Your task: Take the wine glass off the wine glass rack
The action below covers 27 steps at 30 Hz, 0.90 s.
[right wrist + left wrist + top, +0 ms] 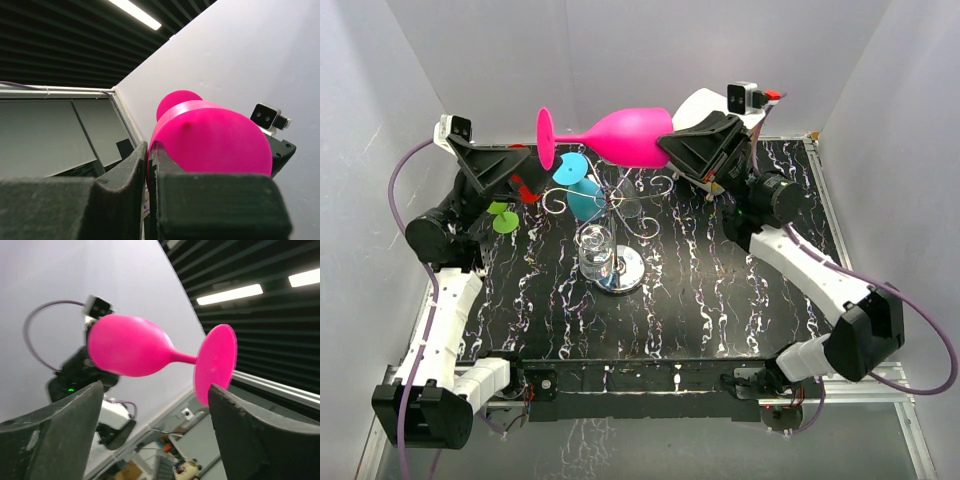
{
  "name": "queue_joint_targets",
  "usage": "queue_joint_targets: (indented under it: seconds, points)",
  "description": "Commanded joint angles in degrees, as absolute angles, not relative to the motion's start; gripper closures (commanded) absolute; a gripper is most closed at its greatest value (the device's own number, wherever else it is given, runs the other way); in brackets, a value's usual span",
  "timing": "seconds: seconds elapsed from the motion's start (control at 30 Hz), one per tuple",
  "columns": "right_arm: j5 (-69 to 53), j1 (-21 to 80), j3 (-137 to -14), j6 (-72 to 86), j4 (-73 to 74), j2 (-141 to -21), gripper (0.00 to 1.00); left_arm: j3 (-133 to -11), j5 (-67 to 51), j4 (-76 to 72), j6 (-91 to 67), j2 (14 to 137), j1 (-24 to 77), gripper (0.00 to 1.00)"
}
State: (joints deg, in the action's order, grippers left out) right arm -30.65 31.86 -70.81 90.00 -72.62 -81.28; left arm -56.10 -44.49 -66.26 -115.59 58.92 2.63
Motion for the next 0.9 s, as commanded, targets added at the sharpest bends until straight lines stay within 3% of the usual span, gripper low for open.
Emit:
queue_joint_targets:
  seconds: [0.0,0.13,0.23,0.37,0.57,0.7,0.87]
  points:
    - [-26.8,31.5,-69.4,80.0,-65.4,-74.1,1.00,-55.0,-46.2,-61.6,-110.2,54.8,2.3,0.08]
    - [-19.1,31.3,-69.0,62.9,-44.1,-65.9,1.00,-54.9,-48.3,-55.3,-104.9,52.8,2.3,0.01]
    - [-3.3,31.4,-69.5,50.1,-28.1,-58.6,1.00,-55.0,-49.7,-49.6,-100.5,51.5,2.3,0.01]
    - [18.1,31.3,-65.9,36.9,-18.2,-50.5,1.00,-56.6,-50.6,-38.5,-92.2,49.1,2.3,0.01]
    - [40.1,31.3,-59.5,26.8,-5.5,-42.1,1.00,-70.2,-48.0,-3.8,-65.5,48.2,2.4,0.01]
    - [48.2,31.4,-61.8,23.1,12.5,-42.5,1.00,-81.7,-37.8,20.5,-47.1,48.7,2.6,0.01]
    - [48.5,31.3,-65.4,19.1,31.7,-46.8,1.00,-86.1,-27.8,31.7,-36.3,48.4,3.3,0.01]
